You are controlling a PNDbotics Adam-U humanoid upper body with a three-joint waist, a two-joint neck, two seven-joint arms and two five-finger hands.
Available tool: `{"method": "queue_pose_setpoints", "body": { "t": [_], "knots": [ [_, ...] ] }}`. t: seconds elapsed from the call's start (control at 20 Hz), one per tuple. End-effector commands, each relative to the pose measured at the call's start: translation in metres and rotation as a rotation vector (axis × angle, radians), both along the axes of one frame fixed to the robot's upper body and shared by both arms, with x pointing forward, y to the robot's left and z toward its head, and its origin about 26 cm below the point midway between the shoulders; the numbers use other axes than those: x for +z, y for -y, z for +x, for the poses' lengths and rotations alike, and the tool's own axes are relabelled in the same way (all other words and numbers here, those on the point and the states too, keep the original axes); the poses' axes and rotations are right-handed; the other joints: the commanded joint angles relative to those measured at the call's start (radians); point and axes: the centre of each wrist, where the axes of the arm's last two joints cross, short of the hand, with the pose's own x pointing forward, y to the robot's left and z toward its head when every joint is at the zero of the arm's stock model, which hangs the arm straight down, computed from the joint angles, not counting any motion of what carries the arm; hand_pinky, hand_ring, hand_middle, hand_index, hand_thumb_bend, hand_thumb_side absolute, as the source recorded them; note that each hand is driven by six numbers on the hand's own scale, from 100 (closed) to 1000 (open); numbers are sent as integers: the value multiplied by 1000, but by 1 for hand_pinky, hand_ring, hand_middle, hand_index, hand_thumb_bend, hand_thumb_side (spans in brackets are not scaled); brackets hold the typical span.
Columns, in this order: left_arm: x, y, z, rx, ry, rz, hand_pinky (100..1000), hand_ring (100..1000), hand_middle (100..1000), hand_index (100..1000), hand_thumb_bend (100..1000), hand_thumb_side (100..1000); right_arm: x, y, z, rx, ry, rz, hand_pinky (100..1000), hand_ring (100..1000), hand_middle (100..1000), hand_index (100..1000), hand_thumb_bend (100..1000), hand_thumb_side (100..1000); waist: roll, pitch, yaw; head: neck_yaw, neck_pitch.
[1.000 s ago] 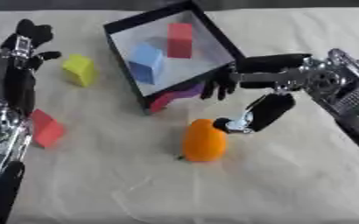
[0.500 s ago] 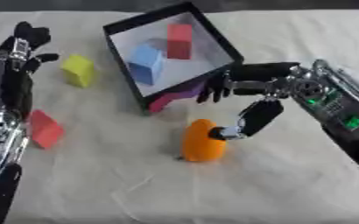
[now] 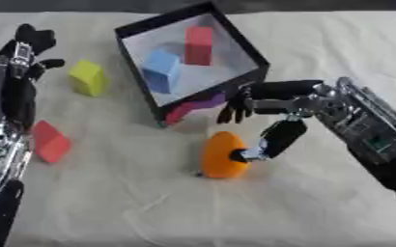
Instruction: Pick up objects on the table and place them in the box.
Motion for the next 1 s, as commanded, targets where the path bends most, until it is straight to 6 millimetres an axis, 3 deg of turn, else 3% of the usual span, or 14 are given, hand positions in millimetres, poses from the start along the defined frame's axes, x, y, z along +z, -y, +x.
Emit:
{"method": "queue_pose_setpoints", "body": {
  "t": [0.05,0.65,0.8,1.0],
  "knots": [
    [10,-4,0,3,27,30,704,845,750,726,255,790,0,1,2,-6,5,-19,738,738,747,840,382,571,-13,-27,1,0,6],
    [11,-3,0,0,29,32,703,846,750,726,252,792,-29,2,13,-54,-44,-40,732,729,735,835,411,572,-12,-23,3,0,6],
    [11,-3,0,0,28,34,703,846,750,726,251,792,-31,3,14,-64,-52,-29,728,730,706,806,366,557,-11,-23,3,-2,6],
    [12,-3,0,0,28,36,702,846,750,726,252,792,-28,3,12,-96,-43,26,697,685,644,752,272,433,-10,-22,2,-3,6]
  ]
}}
